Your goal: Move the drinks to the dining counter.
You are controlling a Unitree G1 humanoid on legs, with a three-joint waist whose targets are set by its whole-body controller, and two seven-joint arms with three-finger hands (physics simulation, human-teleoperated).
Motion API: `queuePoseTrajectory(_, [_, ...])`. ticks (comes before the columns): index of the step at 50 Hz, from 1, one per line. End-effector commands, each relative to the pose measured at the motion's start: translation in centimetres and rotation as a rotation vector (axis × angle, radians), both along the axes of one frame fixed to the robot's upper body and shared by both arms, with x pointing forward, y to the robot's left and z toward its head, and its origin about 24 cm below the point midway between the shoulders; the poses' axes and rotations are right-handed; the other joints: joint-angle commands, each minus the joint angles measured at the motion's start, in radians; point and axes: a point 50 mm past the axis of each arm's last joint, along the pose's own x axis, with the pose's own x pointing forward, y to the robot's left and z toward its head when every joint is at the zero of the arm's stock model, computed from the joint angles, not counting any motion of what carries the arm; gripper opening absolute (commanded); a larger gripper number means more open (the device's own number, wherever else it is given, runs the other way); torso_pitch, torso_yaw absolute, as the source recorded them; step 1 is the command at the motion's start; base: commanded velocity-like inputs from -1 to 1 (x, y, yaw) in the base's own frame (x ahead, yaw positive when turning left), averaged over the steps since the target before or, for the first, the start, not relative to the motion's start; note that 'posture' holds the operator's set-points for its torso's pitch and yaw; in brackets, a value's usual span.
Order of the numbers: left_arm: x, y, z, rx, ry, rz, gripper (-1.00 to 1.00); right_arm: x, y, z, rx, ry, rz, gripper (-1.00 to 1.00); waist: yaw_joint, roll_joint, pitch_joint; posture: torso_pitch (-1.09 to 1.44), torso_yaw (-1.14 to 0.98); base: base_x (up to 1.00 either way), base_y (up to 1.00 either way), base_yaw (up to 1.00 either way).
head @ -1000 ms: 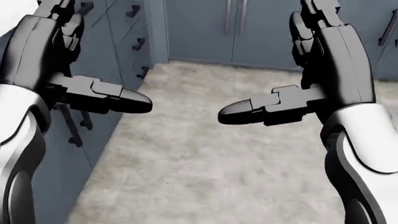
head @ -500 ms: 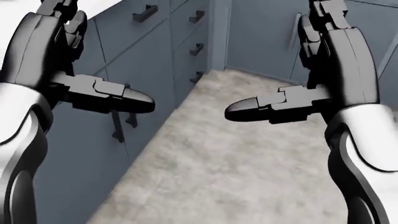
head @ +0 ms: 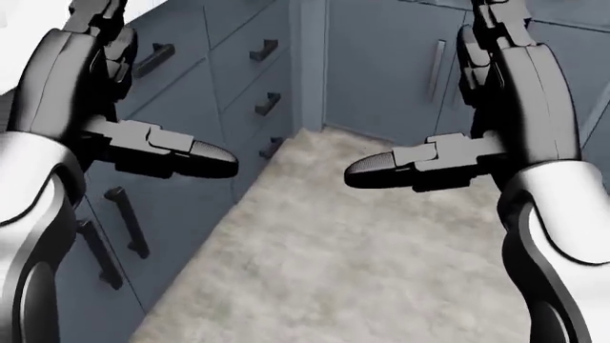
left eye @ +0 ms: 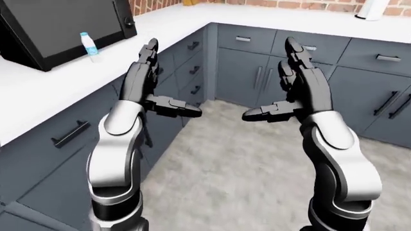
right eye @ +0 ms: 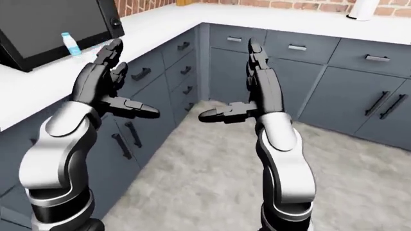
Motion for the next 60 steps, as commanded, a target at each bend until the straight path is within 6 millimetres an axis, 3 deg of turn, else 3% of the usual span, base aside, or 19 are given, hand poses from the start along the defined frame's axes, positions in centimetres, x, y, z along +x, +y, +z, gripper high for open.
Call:
queuePoseTrajectory(1, [-0.8, -0.6, 2.6, 0.007, -0.138, -0.028, 1.0, -0.8, -0.4, 2.4, -0.002, -0.134, -0.026, 1.0, -0.005, 0.008, -0.038, 0.0, 0.0, 0.81, -0.47, 0.0])
queuePoseTrajectory(7, [-0.9, -0.7, 2.9, 0.008, -0.146, -0.031, 1.0, -0.9, -0.5, 2.9, 0.063, -0.144, -0.022, 1.0, 0.007, -0.017, -0.049, 0.0, 0.0, 0.67, -0.38, 0.0])
queuePoseTrajectory(8, [-1.0, -0.7, 3.0, 0.009, -0.147, -0.032, 1.0, -1.0, -0.4, 3.0, 0.077, -0.15, -0.001, 1.0, 0.004, -0.103, -0.077, 0.0, 0.0, 0.0, 0.0, 0.0])
queuePoseTrajectory(9, [-1.0, -0.7, 3.1, 0.009, -0.151, -0.034, 1.0, -1.0, -0.4, 3.1, 0.104, -0.153, 0.006, 1.0, -0.017, -0.177, -0.046, 0.0, 0.0, 0.0, 0.0, 0.23])
queuePoseTrajectory(10, [-1.0, -0.7, 3.2, 0.009, -0.153, -0.034, 1.0, -1.0, -0.4, 3.2, 0.112, -0.152, 0.009, 1.0, 0.012, -0.15, -0.022, 0.0, 0.0, 0.0, 0.0, 0.84])
queuePoseTrajectory(20, [-1.0, -0.8, 3.4, 0.013, -0.16, -0.04, 1.0, -1.0, -0.4, 3.4, 0.097, -0.158, 0.001, 1.0, 0.018, -0.056, -0.017, 0.0, 0.0, 0.0, 0.0, 1.0])
queuePoseTrajectory(22, [-1.0, -0.8, 3.5, 0.013, -0.161, -0.041, 1.0, -1.0, -0.4, 3.4, 0.094, -0.159, -0.003, 1.0, 0.022, -0.004, -0.018, 0.0, 0.0, 0.0, 0.0, 1.0])
queuePoseTrajectory(23, [-1.0, -0.8, 3.5, 0.013, -0.162, -0.041, 1.0, -1.0, -0.4, 3.4, 0.094, -0.16, -0.003, 1.0, 0.02, 0.05, -0.057, 0.0, 0.0, 0.0, 0.0, 1.0])
queuePoseTrajectory(24, [-1.1, -0.8, 3.5, 0.012, -0.163, -0.04, 1.0, -1.0, -0.4, 3.4, 0.092, -0.161, -0.003, 1.0, 0.016, 0.001, -0.004, 0.0, 0.0, 0.0, 0.0, 1.0])
queuePoseTrajectory(26, [-1.2, -0.8, 3.6, 0.011, -0.163, -0.04, 1.0, -1.0, -0.4, 3.5, 0.091, -0.163, -0.003, 1.0, 0.039, -0.009, -0.037, 0.0, 0.0, 0.0, 0.0, 1.0])
queuePoseTrajectory(29, [-1.2, -0.7, 3.7, 0.008, -0.167, -0.04, 1.0, -1.1, -0.3, 3.6, 0.09, -0.166, -0.001, 1.0, 0.036, -0.031, -0.037, 0.0, 0.0, 0.0, 0.0, 1.0])
queuePoseTrajectory(32, [-1.3, -0.6, 4.0, 0.007, -0.172, -0.039, 1.0, -1.1, -0.1, 3.7, 0.087, -0.168, 0.002, 1.0, 0.016, -0.093, -0.021, 0.0, 0.0, 0.0, 0.0, 1.0])
queuePoseTrajectory(34, [-1.4, -0.5, 4.1, 0.007, -0.176, -0.039, 1.0, -1.1, 0.0, 3.7, 0.085, -0.168, 0.005, 1.0, 0.007, -0.16, -0.061, 0.0, 0.0, 0.0, 0.0, 1.0])
queuePoseTrajectory(35, [-1.5, -0.5, 4.2, 0.007, -0.177, -0.039, 1.0, -1.1, 0.1, 3.8, 0.083, -0.169, 0.006, 1.0, 0.0, -0.132, -0.034, 0.0, 0.0, 0.0, 0.0, 1.0])
queuePoseTrajectory(40, [-1.5, -0.4, 4.1, 0.006, -0.176, -0.037, 1.0, -1.1, 0.1, 3.7, 0.08, -0.17, 0.006, 1.0, 0.008, -0.112, -0.05, 0.0, 0.0, 0.0, 0.0, 1.0])
queuePoseTrajectory(50, [-1.5, -0.3, 4.0, 0.004, -0.174, -0.032, 1.0, -1.1, 0.0, 3.6, 0.077, -0.17, 0.003, 1.0, 0.006, -0.021, -0.038, 0.0, 0.0, 0.0, 0.0, 1.0])
queuePoseTrajectory(54, [-1.5, -0.3, 4.0, 0.004, -0.174, -0.032, 1.0, -1.2, 0.0, 3.7, 0.078, -0.171, 0.004, 1.0, 0.016, 0.056, -0.067, 0.0, 0.0, 0.0, 0.0, 1.0])
queuePoseTrajectory(55, [-1.5, -0.2, 3.9, 0.003, -0.174, -0.03, 1.0, -1.2, 0.0, 3.8, 0.072, -0.177, -0.006, 1.0, 0.016, 0.027, -0.039, 0.0, 0.0, 0.0, 0.0, 1.0])
queuePoseTrajectory(60, [-1.6, 0.0, 4.3, 0.003, -0.179, -0.025, 1.0, -1.2, -0.2, 4.0, 0.071, -0.186, -0.014, 1.0, -0.008, -0.021, -0.016, 0.0, 0.0, 0.0, 0.0, 0.02])
